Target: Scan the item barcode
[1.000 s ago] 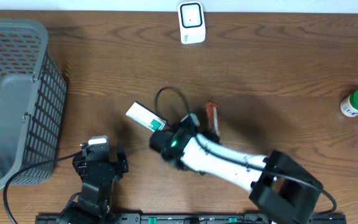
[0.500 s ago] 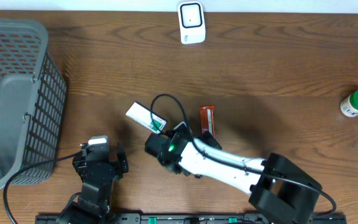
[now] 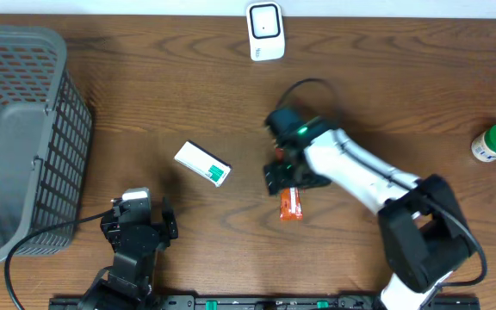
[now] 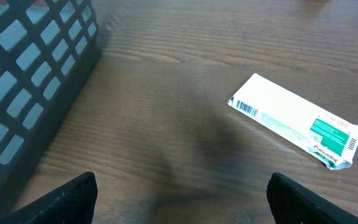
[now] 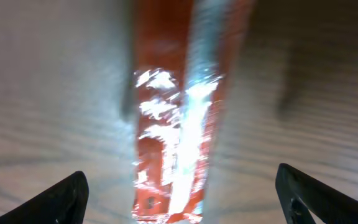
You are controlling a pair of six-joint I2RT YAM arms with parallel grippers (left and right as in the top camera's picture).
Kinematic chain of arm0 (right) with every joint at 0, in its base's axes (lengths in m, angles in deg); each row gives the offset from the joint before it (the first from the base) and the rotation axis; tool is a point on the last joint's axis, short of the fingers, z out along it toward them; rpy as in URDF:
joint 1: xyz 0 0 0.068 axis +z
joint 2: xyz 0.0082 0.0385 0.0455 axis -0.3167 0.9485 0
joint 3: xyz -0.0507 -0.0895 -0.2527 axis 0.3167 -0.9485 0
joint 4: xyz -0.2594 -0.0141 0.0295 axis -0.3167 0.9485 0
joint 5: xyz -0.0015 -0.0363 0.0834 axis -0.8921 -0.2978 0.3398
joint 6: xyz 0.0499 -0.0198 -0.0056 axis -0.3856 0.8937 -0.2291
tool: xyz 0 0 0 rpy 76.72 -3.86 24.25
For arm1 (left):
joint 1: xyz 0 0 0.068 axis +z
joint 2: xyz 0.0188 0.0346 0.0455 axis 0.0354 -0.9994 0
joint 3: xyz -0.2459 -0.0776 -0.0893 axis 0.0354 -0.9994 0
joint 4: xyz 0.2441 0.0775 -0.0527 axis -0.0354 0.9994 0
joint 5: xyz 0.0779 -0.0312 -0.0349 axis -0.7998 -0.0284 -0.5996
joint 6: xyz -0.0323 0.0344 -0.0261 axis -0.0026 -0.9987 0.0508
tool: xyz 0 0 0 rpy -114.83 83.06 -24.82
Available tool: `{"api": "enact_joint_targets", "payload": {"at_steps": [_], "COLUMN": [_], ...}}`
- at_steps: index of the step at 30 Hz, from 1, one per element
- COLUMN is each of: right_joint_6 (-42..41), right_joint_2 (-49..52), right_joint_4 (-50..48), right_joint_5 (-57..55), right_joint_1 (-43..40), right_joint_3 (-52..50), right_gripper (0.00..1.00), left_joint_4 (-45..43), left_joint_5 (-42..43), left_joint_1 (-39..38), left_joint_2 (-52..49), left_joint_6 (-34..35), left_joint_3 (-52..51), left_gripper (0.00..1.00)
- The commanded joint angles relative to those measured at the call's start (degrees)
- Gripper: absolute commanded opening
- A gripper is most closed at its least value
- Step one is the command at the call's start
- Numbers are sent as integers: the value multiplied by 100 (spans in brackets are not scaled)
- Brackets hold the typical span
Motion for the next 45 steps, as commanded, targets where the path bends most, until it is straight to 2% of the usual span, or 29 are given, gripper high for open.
{"api": "enact_joint_targets", "payload": {"at_steps": [1, 10, 19, 22, 23, 28, 29, 30, 32, 39, 41, 45], "right_joint_6": [116, 146, -188, -197, -195, -466, -516, -535, -538, -306, 0, 1305], "right_joint_2": [-7, -7, -4, -4, -4, -4, -4, -4, -4, -122, -264, -776], "right_joint_4": [-13, -581, -1545, -1720, -1853, -2100, -2114, -2133, -2179, -2203, -1974, -1226], "right_joint_5": [737, 1366, 1364, 1366, 1362, 1110, 1003, 870, 809, 809, 811, 1012], "right_joint_1": [-439, -466, -553, -553, -553, -542, -542, -544, -542, -579, -579, -531], "right_joint_3": [-11, -758, -1764, -1893, -1971, -2168, -2192, -2216, -2218, -1871, -1589, -874], "right_gripper": [92, 96, 91, 75, 66, 46, 39, 20, 1, 1, 1, 1], "left_joint_4": [-4, -4, -4, -4, -4, -4, -4, -4, -4, -4, -4, -4], "left_joint_5": [-74, -74, -74, -74, -74, -74, -74, -74, -74, -74, -74, -74], "left_joint_1": [13, 13, 13, 13, 13, 13, 13, 13, 13, 13, 13, 13], "left_joint_2": [35, 35, 35, 35, 35, 35, 35, 35, 35, 35, 35, 35], "left_joint_6": [55, 55, 55, 55, 55, 55, 55, 55, 55, 55, 55, 55], "left_joint_3": [9, 9, 9, 9, 9, 9, 9, 9, 9, 9, 9, 9], "left_gripper": [88, 88, 87, 87, 87, 87, 88, 88, 88, 88, 88, 87]}}
